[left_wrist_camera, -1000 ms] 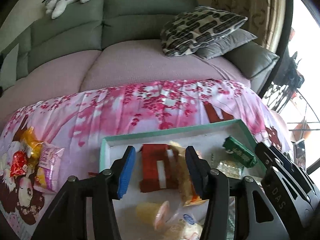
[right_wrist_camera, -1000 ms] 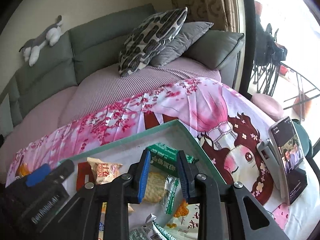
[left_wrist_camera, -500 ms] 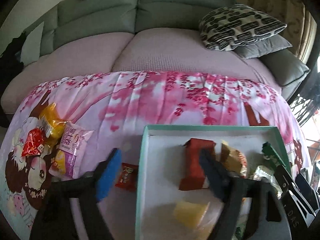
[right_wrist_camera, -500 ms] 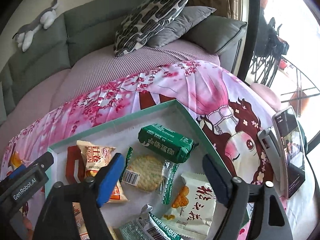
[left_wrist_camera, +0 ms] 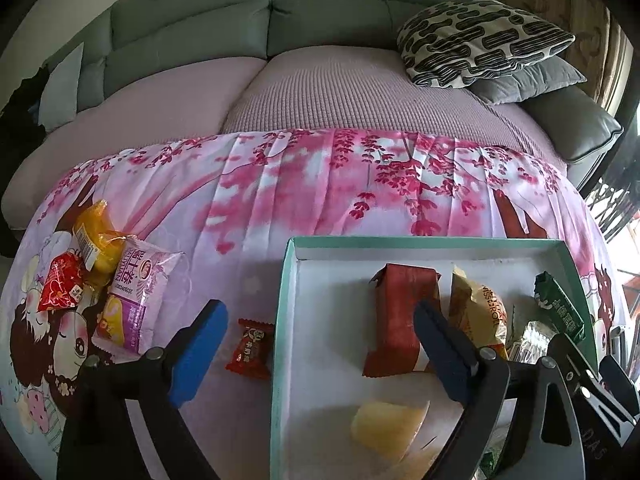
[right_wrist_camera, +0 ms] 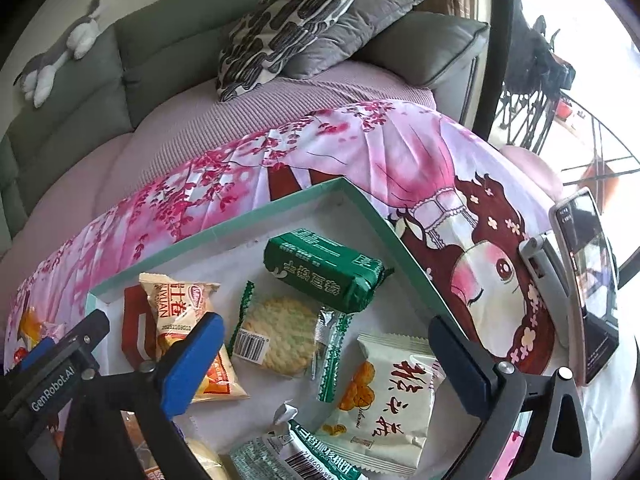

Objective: Organize snacks
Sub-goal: 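Move both grippers back toward the snack pile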

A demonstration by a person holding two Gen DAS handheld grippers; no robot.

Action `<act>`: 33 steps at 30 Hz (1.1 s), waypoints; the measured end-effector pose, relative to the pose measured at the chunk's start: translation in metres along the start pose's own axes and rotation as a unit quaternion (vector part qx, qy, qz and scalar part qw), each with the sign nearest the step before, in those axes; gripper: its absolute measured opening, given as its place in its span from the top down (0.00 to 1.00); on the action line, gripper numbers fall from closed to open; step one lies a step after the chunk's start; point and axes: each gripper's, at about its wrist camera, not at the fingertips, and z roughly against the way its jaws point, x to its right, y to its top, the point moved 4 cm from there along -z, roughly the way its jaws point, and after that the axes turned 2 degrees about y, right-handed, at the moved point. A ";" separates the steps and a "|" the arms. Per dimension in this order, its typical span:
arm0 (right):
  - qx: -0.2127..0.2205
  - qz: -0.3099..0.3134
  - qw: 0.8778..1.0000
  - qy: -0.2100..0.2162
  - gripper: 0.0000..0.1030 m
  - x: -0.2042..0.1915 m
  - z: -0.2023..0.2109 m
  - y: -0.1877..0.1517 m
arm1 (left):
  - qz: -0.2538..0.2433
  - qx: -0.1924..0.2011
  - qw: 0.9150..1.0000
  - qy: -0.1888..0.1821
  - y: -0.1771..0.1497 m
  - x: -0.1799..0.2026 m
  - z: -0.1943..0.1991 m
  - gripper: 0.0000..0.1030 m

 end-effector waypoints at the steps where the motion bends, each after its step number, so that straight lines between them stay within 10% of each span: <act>1: -0.001 -0.004 1.000 -0.001 0.00 0.002 0.000 0.000 | -0.001 0.000 1.000 0.000 0.000 0.000 0.000 0.08; 18: -0.004 -0.013 1.000 0.004 0.00 -0.001 0.013 0.000 | -0.008 0.010 1.000 -0.016 0.002 -0.008 0.019 0.08; 33: 0.011 0.021 0.997 0.076 0.00 -0.070 0.031 0.000 | 0.061 0.008 0.992 0.111 -0.006 -0.126 0.021 0.08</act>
